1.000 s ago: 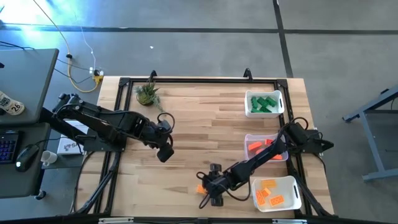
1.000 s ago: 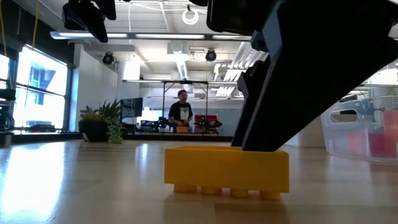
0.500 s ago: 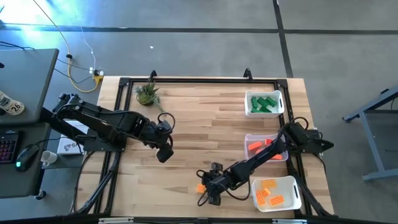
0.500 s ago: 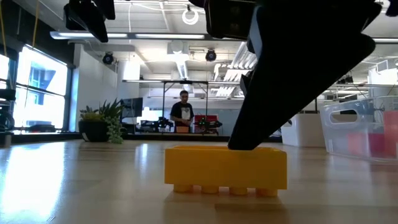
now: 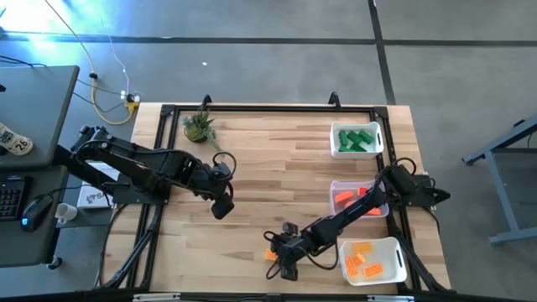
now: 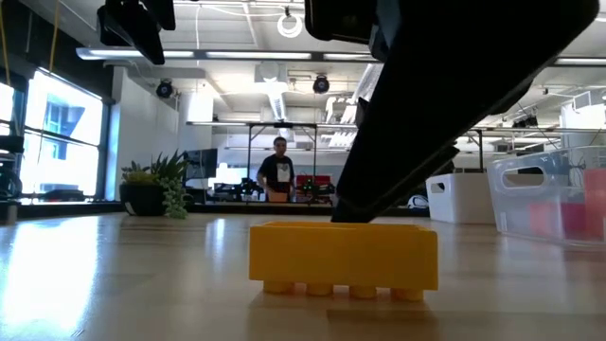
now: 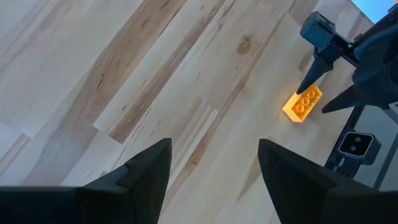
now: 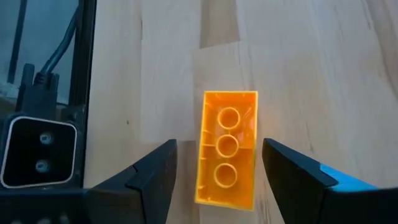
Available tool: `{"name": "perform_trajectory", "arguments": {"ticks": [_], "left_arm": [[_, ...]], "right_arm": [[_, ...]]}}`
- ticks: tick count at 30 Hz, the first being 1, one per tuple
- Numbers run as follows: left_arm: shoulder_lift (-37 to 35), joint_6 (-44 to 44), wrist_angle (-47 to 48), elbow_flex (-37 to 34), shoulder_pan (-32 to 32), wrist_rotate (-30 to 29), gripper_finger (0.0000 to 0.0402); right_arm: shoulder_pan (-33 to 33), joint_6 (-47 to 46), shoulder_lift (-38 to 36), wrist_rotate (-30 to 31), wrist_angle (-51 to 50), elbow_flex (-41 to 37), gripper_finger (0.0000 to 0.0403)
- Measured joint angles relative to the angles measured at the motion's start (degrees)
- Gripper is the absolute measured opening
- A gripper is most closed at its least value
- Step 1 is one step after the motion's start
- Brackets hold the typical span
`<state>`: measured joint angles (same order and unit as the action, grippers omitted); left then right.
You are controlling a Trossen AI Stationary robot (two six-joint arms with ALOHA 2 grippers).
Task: Sort & place blocks by color
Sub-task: Put the yellow game piece into the bottom white bin
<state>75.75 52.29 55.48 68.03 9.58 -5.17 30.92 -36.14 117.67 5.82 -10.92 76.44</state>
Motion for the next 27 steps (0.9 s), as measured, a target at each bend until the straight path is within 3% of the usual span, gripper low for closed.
{"name": "perform_trajectory", "arguments": {"ticks": [13,27], "left_arm": [[0.0,0.0,0.0,0.0,0.0,-0.2,0.0229],[0.0,-1.0,0.0,0.0,0.0,-0.9,0.0229]], "right_arm": [[0.0,5.5,0.1,1.6,-2.8,0.0,0.0222],[0.0,4.9,0.4,2.9,-5.2,0.0,0.0222]]}}
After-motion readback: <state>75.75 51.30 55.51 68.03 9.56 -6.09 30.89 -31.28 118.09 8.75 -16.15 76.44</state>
